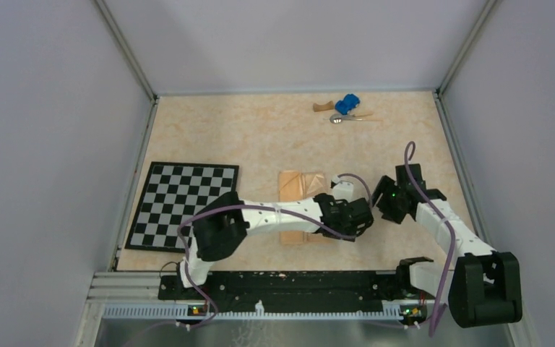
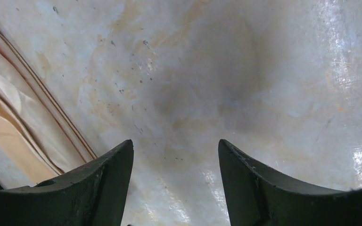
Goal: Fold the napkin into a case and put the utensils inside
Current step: Pick up the 2/3-rectangle-folded napkin at the center of the board, then fold the 2/3-rectangle-folded napkin at the center of the board.
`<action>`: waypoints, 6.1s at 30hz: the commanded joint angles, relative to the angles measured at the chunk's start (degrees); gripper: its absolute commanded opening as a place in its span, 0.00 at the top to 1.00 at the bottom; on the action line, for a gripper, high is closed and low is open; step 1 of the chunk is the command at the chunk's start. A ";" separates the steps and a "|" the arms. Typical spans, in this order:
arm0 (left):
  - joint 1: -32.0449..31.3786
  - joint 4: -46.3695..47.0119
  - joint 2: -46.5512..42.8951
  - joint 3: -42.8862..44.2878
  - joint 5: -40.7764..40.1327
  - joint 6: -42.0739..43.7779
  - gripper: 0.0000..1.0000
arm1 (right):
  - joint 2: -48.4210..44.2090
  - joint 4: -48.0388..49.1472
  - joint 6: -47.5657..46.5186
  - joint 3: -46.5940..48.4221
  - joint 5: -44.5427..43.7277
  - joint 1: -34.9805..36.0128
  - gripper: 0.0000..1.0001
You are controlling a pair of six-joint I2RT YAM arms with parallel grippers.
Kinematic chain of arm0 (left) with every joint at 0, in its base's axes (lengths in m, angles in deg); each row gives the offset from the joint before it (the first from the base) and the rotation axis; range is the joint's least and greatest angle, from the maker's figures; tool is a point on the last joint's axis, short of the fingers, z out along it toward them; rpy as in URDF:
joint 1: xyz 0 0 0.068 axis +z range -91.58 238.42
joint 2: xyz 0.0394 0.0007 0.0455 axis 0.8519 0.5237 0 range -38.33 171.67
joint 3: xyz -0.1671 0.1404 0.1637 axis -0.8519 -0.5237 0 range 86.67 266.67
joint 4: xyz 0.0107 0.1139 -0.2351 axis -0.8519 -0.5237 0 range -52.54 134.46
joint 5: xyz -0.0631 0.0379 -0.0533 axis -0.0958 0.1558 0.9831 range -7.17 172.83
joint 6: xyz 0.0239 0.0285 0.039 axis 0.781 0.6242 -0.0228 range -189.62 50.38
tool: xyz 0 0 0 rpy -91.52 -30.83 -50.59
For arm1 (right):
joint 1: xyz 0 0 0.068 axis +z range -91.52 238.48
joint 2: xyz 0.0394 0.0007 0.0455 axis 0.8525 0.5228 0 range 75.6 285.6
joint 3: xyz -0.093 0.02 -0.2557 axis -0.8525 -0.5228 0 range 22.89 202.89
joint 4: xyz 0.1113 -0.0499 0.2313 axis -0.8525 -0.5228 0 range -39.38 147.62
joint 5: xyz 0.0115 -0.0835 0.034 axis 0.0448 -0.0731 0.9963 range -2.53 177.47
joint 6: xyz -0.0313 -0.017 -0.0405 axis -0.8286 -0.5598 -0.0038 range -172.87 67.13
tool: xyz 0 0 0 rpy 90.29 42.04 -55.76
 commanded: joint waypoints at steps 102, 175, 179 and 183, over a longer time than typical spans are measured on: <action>14.33 26.03 -37.39 -30.49 21.11 16.08 0.11 | 30.29 48.33 -0.78 2.75 34.69 10.02 1.00; 47.84 66.69 -13.39 -50.75 50.16 11.59 0.74 | 31.28 31.81 10.75 19.17 10.53 29.74 1.00; 47.72 67.67 -12.69 -51.17 49.90 11.60 0.80 | 33.91 32.40 11.51 20.74 8.70 32.75 1.00; 47.72 67.93 -12.78 -51.43 49.93 11.73 0.82 | 36.81 34.09 12.67 21.97 7.40 35.16 1.00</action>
